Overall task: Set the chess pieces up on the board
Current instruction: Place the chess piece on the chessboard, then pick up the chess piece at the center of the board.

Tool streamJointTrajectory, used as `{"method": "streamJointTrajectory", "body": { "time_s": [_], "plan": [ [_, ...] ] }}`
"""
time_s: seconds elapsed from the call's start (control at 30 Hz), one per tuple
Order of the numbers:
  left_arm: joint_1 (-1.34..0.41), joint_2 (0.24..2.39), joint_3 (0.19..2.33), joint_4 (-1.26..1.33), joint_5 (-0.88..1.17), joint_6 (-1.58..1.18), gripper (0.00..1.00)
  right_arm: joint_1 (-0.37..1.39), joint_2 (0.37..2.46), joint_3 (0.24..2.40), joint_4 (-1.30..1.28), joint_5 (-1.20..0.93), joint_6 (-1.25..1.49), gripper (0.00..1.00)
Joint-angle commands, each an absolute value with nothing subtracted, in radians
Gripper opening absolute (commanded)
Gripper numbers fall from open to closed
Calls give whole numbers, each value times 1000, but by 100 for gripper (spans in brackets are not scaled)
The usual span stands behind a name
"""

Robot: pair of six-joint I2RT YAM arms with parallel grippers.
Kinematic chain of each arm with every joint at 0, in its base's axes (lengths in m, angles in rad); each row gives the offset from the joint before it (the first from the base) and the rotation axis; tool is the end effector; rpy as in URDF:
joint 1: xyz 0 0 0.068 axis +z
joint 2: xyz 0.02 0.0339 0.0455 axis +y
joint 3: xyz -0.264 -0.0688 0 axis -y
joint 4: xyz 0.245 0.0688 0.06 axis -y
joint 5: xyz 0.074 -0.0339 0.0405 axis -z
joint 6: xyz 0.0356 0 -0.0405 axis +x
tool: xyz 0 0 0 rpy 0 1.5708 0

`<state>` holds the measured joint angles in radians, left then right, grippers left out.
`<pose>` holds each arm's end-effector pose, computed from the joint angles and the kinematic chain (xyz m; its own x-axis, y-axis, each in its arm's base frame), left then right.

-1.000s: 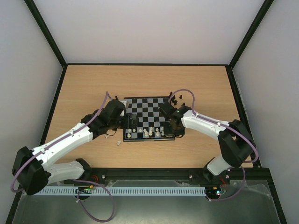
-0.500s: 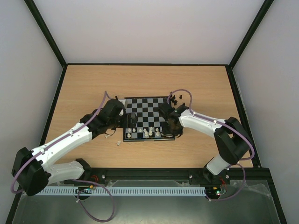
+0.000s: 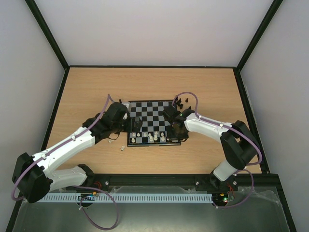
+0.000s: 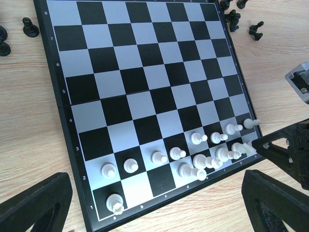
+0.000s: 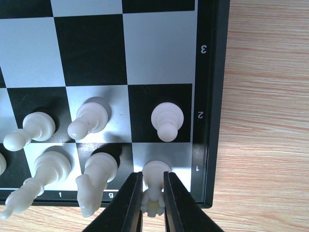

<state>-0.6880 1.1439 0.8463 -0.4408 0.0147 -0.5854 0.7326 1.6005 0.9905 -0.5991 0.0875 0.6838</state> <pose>0.1878 -0.1551 0.2656 -0.7889 -0.0667 -0.6109 0.2489 0.8742 -0.4169 0.2264 0.1995 0.1838 -0.9454 -0.0040 -0.3259 -0.0594 0.9853 0.1602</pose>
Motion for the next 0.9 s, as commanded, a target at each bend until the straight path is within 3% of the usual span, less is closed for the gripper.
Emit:
{"method": "streamJointTrajectory", "body": {
  "time_s": [0.0,0.27,0.87],
  "plan": [
    [-679,1121,859,-459,14,-572,99,738,1604,1003,-635,96,682,15],
    [-674,1126,858,-460,9,-575,99,738,1571,997,-647,94,684,30],
    [-626,1138,786,-633,-71,-697,99,736,1342,1005,-650,68,571,42]
  ]
}}
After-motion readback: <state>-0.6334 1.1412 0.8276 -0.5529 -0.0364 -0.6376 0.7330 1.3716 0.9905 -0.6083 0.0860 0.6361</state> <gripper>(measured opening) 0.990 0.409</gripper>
